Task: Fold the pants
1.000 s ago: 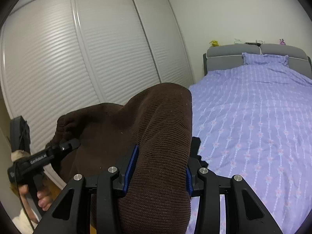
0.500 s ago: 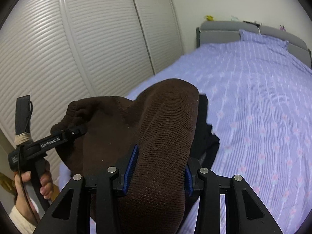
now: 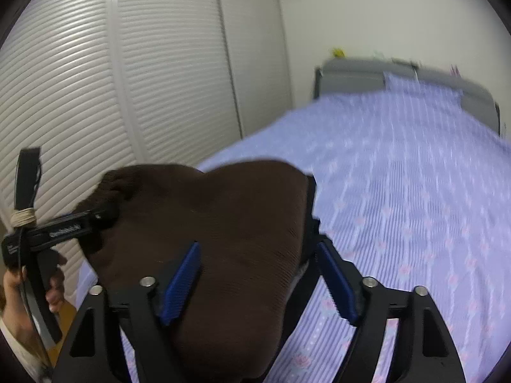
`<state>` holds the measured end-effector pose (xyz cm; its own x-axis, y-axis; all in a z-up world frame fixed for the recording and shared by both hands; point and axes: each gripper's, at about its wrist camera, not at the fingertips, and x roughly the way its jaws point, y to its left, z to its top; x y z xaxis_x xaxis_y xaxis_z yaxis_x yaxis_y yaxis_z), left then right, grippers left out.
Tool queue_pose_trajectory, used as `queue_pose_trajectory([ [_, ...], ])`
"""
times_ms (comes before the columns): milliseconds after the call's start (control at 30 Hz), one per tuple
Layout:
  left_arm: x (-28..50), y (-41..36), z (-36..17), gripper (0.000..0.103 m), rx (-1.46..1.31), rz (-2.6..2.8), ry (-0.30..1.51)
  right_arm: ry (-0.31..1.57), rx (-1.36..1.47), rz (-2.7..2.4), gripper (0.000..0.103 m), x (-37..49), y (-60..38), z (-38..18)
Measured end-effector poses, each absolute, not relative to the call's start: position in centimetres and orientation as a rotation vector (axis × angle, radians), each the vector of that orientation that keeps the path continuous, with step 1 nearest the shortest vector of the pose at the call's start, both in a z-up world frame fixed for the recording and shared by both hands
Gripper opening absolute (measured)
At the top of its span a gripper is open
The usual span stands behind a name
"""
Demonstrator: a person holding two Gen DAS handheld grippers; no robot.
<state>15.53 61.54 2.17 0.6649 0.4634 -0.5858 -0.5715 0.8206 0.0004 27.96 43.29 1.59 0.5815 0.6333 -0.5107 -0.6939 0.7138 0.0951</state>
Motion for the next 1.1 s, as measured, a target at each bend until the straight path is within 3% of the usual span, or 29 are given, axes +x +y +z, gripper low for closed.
queue_pose_trajectory([
  [367,9.4,53.7,8.1,0.103,-0.070,0.648,0.469,0.474,-0.157,0.810,0.086,22.5,37.8,5.9],
  [433,8.2,51.2,8.6,0.103,-0.053,0.640,0.463,0.458,-0.144,0.804,0.091,21.6,35.5,6.7],
  [1100,0.5,22.3,9.5,0.103,0.147,0.268,0.429,0.431,-0.058,0.535,0.092,10.4,5.2,7.6],
])
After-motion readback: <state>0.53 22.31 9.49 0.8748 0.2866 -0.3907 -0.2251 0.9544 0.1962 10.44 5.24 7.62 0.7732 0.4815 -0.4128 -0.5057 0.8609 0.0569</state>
